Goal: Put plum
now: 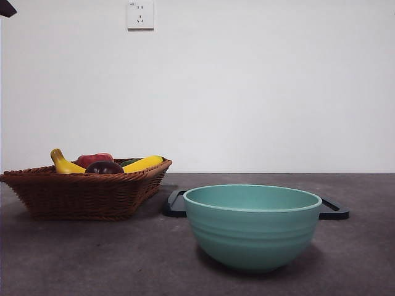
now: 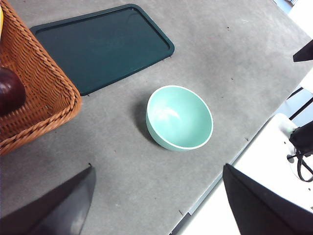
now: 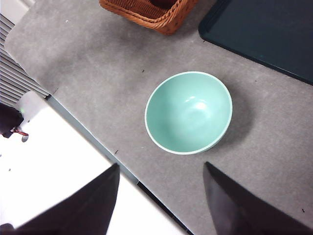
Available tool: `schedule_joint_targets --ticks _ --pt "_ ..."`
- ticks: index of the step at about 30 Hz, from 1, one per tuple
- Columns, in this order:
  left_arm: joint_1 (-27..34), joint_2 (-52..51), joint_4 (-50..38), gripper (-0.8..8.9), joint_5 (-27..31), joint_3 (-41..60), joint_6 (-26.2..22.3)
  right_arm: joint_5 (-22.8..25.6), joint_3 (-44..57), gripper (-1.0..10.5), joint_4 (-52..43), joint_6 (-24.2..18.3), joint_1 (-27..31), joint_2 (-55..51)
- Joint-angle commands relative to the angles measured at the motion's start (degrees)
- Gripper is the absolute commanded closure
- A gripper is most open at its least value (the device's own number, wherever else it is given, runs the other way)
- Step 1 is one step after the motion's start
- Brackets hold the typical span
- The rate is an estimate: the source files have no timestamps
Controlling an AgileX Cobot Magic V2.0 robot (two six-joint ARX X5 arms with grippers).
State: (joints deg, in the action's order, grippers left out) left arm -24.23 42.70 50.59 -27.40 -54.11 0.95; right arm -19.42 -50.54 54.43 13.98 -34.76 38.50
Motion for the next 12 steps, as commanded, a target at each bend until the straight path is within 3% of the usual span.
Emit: schedule_joint_targets --ticks 1,5,12 --pt "-0.22 0.28 -0.46 4.85 -0.37 -0.70 -0.04 -0.07 -0.92 6.9 -0.55 0.17 -0.35 0.33" --pt "-0.22 0.28 -0.46 7.84 -0.37 -0.70 -0.04 -0.07 -0.92 9.2 -0.42 0.17 -0.35 0.33" --pt "-0.22 0.28 -0.46 8.05 -0.37 -0.70 -0.04 -0.04 -0.92 9.4 -0.50 0.20 -0.35 0.33"
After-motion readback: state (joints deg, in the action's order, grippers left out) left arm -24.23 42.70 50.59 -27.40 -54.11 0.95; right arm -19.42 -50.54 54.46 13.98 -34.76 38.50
